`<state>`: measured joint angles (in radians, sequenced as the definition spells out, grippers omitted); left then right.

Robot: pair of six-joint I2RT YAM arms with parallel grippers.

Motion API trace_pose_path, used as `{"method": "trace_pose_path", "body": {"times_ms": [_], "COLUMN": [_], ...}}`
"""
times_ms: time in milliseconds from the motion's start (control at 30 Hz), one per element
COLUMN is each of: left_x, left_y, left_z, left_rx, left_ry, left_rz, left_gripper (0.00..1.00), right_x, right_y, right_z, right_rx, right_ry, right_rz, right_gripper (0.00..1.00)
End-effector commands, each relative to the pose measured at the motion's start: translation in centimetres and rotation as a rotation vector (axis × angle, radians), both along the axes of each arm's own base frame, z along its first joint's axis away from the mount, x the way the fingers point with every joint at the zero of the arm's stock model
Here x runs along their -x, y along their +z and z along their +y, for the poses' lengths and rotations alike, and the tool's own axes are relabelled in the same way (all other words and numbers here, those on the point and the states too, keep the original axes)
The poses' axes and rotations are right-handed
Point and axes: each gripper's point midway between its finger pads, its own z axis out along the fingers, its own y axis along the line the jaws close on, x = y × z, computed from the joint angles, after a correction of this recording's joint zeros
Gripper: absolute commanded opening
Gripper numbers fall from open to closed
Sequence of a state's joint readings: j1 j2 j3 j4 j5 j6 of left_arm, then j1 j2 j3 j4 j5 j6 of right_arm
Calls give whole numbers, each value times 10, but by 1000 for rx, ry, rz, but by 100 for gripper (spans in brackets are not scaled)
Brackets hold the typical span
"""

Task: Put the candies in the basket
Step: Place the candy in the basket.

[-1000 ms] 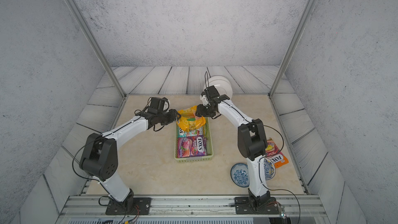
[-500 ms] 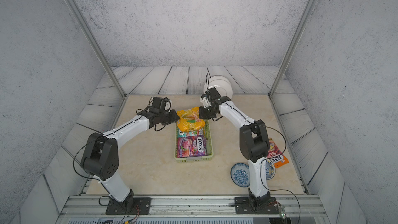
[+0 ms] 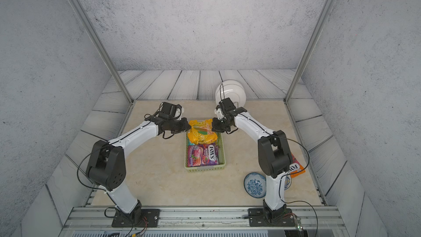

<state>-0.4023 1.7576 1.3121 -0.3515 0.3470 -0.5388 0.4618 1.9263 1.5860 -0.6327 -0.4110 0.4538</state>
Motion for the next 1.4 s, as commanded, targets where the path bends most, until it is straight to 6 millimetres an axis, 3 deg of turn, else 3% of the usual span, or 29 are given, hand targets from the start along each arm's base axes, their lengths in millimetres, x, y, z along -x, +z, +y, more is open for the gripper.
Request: {"method": "trace_pose_path", "body": {"times_ms": [0, 200, 367, 667, 867, 1067, 1367], "left_x": [-16, -20, -18, -8, 0, 6, 26], "left_y": [-2, -33, -33, 28, 60, 90, 122], "left_z": [3, 4, 1, 7, 19, 34, 63], "left_rx": [-34, -64, -45, -17, -52, -133, -285], "left_ry": [8, 23, 27, 26, 17, -15, -71], "left_rz": [-30, 35, 49, -98, -213, -340, -476], "left_gripper": [0, 0, 1, 37, 51, 61, 77], "right_x": [-5, -12, -11, -10, 2, 21, 45], "right_y": [-16, -42, -50, 21, 55, 70, 78], "right_z": [-6, -11, -17, -22, -39, -73, -147], "right_rx": [34, 97, 138, 108, 142, 241, 447], "right_ry": [-41, -53, -50, -52, -62, -117, -282], "right_rz": [36, 57, 60, -58, -126, -161, -245], "right_gripper": [0, 0, 4, 27, 40, 51, 78]}}
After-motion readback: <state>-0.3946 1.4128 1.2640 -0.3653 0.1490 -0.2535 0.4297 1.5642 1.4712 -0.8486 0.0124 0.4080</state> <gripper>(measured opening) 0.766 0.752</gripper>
